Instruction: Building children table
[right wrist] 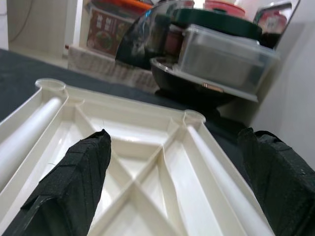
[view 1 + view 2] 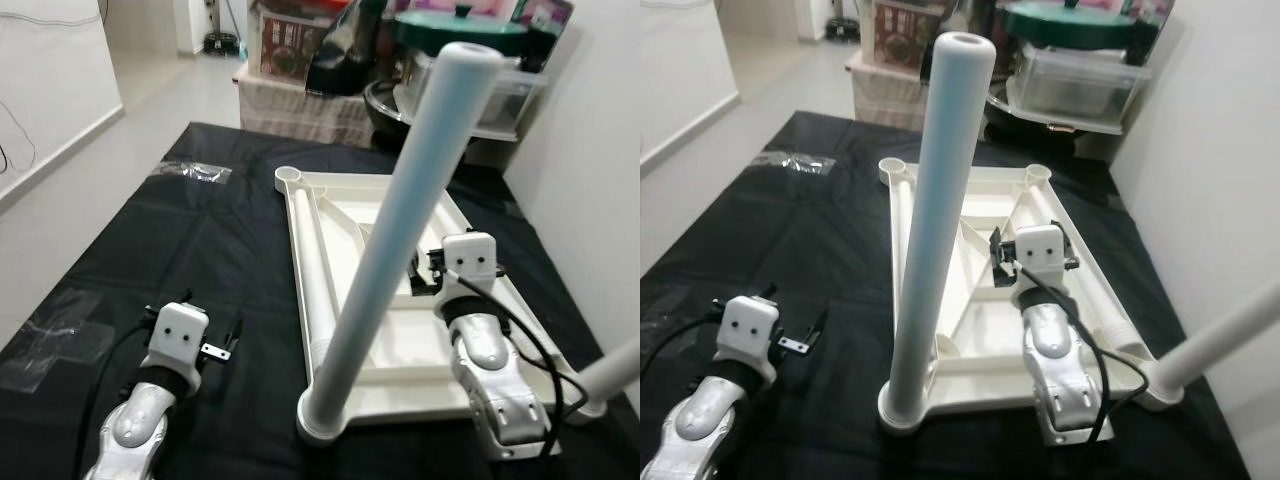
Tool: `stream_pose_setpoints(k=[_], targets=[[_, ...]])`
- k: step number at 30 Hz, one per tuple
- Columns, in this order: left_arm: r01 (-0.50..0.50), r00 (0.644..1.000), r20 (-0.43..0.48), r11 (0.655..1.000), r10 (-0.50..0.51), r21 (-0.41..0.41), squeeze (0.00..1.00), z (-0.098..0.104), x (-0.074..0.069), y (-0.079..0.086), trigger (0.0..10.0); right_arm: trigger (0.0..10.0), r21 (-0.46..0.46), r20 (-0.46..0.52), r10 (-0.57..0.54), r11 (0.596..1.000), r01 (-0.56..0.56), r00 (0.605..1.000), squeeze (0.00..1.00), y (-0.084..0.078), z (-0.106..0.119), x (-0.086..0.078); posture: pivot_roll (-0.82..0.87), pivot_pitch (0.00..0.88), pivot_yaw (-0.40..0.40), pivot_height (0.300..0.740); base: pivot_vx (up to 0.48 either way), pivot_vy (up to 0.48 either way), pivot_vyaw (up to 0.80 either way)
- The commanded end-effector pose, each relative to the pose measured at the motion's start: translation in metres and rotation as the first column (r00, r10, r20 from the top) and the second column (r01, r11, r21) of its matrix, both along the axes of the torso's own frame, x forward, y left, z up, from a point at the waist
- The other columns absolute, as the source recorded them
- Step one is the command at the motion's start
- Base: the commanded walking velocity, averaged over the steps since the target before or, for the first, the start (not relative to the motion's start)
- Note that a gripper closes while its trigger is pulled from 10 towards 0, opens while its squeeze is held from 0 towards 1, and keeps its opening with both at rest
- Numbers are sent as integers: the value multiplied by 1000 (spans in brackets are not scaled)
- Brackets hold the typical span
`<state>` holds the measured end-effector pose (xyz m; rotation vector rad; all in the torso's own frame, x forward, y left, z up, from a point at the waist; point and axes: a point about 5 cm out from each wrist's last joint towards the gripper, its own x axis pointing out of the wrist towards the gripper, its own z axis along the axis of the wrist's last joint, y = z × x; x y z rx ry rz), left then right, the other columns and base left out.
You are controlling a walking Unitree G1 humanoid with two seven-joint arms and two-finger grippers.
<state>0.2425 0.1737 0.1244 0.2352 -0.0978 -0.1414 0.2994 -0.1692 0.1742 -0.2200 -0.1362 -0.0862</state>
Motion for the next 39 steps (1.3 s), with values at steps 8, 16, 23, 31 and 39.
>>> stream_pose_setpoints(k=[8,16,23,31,39], targets=[[8,1000,-18,1000,-8,-9,0,-2,-1,-3,10000,10000,-10,-5,5,1000,-5,1000,0,3,2,1,2,0,-87,740,-375,0,0],[4,1000,-18,1000,-4,-11,0,-2,0,-2,10000,10000,-15,7,-8,1000,8,1000,0,2,4,5,4,0,-91,740,-289,0,0],[-2,1000,-16,1000,2,-21,0,-2,0,-2,10000,10000,-28,-15,-33,999,32,999,0,-2,1,2,-2,0,-88,740,0,0,0],[-7,1000,-25,998,6,-58,0,-2,0,-1,10000,10000,-10,-42,-14,1000,13,999,0,-1,-3,0,-5,0,-85,740,0,0,0],[-1,1000,-30,998,-1,-65,0,-2,2,-1,10000,10000,2,-28,34,999,-34,999,0,7,-2,-2,-3,0,-82,740,0,456,-267]])
